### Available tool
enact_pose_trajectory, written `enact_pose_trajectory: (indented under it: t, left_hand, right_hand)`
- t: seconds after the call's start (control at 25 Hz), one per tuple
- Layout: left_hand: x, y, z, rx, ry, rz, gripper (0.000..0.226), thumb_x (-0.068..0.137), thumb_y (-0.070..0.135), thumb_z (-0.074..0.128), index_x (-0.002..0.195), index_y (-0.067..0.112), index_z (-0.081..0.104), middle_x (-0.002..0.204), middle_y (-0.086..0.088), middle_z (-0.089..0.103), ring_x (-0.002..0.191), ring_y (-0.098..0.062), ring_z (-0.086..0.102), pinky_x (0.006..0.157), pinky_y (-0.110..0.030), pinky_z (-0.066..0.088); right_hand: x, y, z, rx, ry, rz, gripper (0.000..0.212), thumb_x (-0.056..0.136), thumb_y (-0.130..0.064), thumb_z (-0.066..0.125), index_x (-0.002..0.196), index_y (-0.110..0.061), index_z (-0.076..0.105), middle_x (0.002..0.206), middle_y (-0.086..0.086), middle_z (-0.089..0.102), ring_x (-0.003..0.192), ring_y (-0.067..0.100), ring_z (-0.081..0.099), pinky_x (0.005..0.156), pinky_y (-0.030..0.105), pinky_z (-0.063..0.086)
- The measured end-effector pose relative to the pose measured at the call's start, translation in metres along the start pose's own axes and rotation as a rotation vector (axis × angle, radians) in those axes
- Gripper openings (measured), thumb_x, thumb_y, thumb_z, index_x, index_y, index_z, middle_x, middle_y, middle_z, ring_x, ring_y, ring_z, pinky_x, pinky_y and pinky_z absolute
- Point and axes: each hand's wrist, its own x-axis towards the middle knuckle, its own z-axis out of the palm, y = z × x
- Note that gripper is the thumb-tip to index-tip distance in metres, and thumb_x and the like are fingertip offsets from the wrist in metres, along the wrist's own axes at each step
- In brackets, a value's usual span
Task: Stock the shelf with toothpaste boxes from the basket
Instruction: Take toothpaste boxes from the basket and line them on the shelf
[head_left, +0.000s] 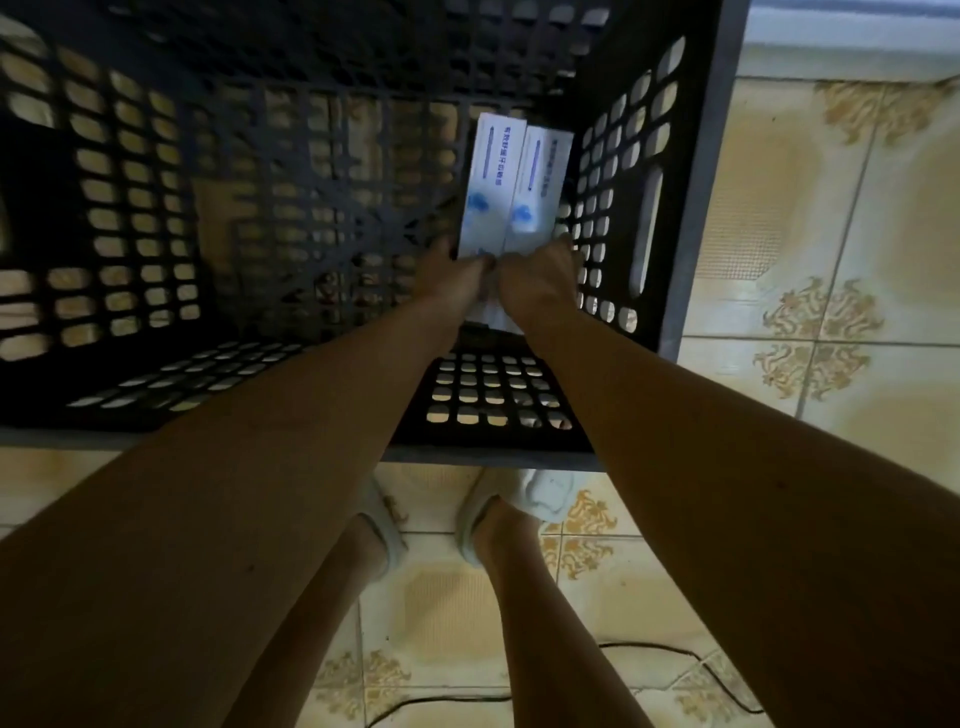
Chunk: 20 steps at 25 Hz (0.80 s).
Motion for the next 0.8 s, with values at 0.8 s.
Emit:
enact_pose_trajectory:
  t: [0.8]
  left_hand:
    - [-0.050,0.015,-0.082,-0.244,-0.186,-0.123,0.035,0.094,0.035,0.044,0.114,0.012,0.060,0.085,-0.008,0.063,0.067,-0.021,0.062,0.056,-0.025,0.052]
  right_hand:
    - [-0.063,-0.014,-0.034,0.613,-0.318,0.396,0.034,0.101,-0.036,0.038,0.102,-0.013,0.062,0.077,0.003,0.061,0.065,0.015,0.058,0.058,0.028,0.045]
